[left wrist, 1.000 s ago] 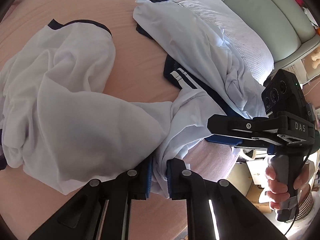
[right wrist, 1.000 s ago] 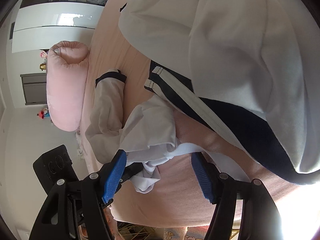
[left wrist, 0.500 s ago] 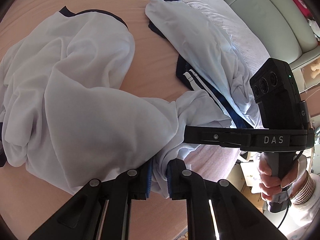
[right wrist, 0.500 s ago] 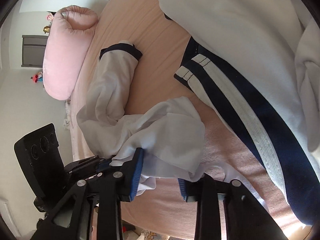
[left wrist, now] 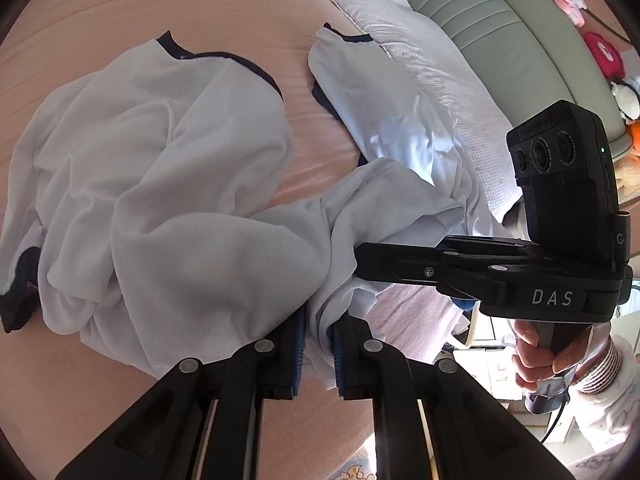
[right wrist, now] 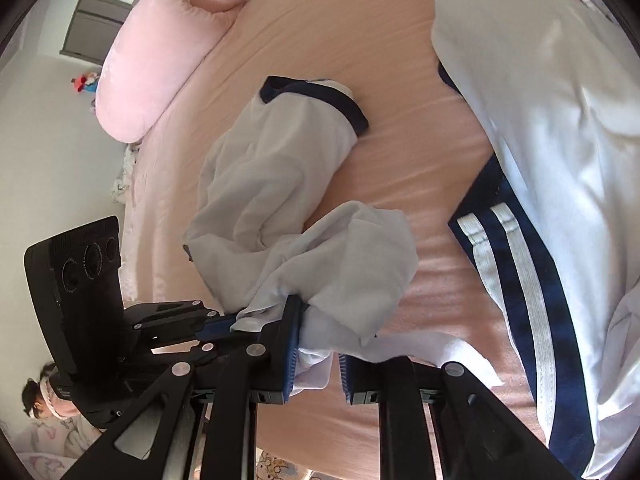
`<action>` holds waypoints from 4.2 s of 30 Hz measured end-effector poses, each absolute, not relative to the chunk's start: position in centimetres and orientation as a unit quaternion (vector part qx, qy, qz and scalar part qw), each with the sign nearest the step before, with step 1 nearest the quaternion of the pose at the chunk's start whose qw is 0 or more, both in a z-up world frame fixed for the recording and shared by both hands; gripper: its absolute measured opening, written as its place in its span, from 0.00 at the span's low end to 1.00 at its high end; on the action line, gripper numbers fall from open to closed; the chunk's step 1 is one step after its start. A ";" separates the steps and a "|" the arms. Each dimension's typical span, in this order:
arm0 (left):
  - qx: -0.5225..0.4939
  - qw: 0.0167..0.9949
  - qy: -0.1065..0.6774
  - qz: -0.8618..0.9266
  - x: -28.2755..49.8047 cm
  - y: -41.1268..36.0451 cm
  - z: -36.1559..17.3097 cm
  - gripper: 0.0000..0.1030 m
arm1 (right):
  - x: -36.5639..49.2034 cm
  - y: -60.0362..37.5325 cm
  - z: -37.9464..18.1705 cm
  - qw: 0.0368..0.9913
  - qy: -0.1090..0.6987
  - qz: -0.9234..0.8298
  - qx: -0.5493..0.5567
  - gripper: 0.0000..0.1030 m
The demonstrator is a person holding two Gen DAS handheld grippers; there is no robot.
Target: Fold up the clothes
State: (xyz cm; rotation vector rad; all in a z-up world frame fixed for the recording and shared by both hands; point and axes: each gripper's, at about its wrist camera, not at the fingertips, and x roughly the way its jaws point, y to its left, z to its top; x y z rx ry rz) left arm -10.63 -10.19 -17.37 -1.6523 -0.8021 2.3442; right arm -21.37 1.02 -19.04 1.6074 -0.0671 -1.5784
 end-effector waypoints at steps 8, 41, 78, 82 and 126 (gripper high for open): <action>-0.529 0.097 -0.359 0.763 -12.6 -13.3 -15.9 0.09 | -22.1 -3.7 -14.6 0.466 0.039 -0.636 0.614 0.15; -0.663 0.052 -0.171 0.727 -17.9 -16.3 -17.1 0.10 | -26.9 -7.2 -15.0 0.437 0.108 -0.633 0.630 0.62; -0.647 0.039 -0.172 0.742 -15.2 -19.8 -17.2 0.09 | -22.0 -10.9 -16.8 0.520 0.258 -0.599 0.551 0.21; -0.635 0.030 -0.195 0.747 -14.9 -21.4 -16.2 0.09 | -22.7 -11.6 -15.4 0.520 0.256 -0.616 0.533 0.18; -0.634 0.066 -0.254 0.728 -13.3 -15.7 -13.9 0.50 | -27.9 -12.6 -15.3 0.421 0.109 -0.656 0.617 0.49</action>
